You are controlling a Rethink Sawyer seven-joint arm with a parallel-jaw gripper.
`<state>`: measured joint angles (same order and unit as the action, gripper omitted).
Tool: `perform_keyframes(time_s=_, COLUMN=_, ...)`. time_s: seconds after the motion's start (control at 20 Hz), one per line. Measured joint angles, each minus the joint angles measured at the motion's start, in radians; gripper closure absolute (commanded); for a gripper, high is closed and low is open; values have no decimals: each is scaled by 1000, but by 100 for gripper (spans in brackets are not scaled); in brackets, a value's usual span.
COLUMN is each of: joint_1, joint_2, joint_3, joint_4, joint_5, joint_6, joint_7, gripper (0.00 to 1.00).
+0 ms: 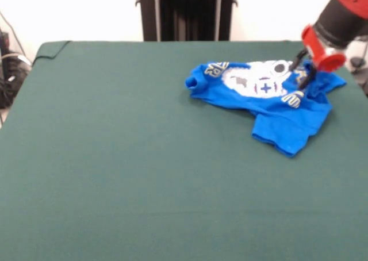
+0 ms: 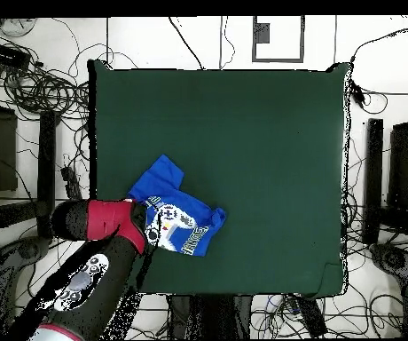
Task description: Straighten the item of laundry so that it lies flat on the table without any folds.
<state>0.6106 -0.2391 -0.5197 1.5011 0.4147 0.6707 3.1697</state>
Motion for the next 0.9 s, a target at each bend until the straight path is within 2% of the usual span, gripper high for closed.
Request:
perform_keyframes(time_s=0.3, joint_1=-16, joint_2=-78, joint_3=23, joint_4=0, joint_5=40, joint_6=0, joint_7=0, gripper=0)
perform_keyframes(time_s=0.9, joint_1=-20, joint_2=-120, joint_3=25, joint_4=1, joint_5=39, joint_6=0, joint_7=0, gripper=0)
